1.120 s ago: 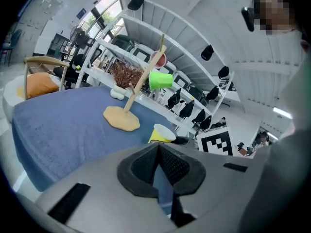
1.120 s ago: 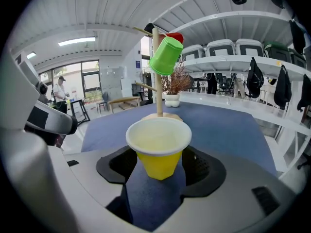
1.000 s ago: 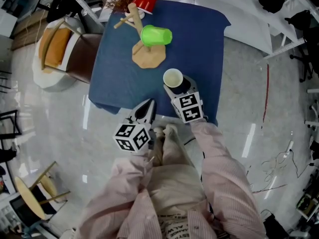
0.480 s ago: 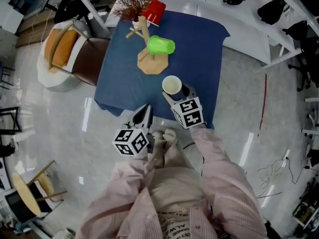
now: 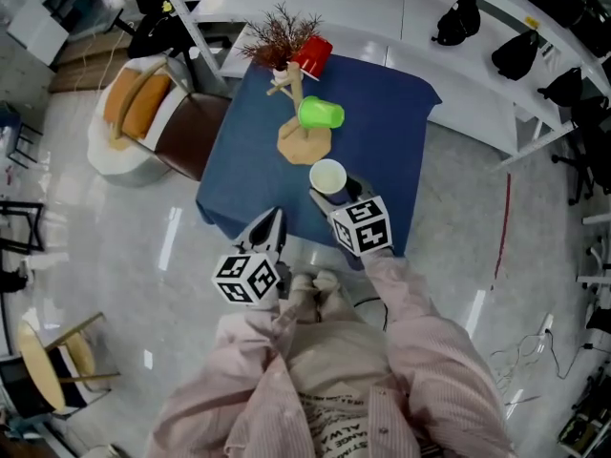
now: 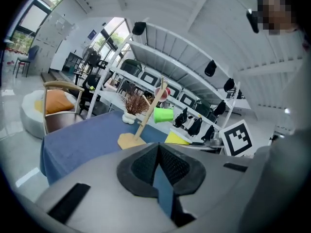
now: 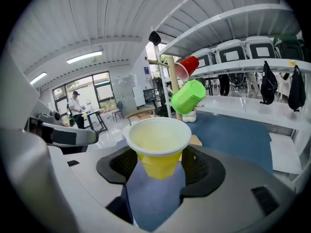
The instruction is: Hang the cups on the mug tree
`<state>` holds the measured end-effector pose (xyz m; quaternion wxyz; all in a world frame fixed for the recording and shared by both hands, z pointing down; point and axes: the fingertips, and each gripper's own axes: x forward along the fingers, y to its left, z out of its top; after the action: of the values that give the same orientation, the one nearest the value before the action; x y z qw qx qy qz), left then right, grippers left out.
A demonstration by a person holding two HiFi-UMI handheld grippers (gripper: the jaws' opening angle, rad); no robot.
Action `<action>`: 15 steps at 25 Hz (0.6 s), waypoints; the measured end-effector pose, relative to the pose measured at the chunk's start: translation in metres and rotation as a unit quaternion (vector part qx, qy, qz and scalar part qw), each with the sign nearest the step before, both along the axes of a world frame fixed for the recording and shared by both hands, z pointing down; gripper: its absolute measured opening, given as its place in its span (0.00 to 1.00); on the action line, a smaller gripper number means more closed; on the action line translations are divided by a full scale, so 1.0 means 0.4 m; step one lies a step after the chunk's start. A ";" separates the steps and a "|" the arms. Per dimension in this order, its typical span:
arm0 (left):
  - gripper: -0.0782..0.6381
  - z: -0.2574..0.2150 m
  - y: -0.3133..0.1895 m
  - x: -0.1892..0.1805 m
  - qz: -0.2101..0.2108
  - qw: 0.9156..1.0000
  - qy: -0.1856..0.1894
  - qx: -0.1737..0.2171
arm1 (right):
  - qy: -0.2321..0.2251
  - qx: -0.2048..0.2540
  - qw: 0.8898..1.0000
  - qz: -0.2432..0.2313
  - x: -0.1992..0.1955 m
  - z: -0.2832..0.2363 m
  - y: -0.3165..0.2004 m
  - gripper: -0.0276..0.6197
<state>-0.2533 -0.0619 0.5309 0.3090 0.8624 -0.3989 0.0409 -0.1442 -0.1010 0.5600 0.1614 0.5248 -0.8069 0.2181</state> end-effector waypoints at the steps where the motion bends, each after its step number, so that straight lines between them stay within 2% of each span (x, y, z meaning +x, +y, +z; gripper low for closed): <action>1: 0.11 -0.008 -0.003 -0.006 -0.004 1.000 0.000 0.004 | -0.001 0.005 1.000 -0.001 -0.003 -0.015 -0.004 0.47; 15: 0.11 -0.113 -0.033 -0.045 -0.034 0.998 0.013 0.050 | -0.069 0.058 0.996 -0.026 -0.068 -0.190 -0.046 0.47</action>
<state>-0.2711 -0.0749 0.4858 0.2718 0.8632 -0.4255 -0.0011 -0.1716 -0.1194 0.4839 0.0800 0.4962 -0.8405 0.2023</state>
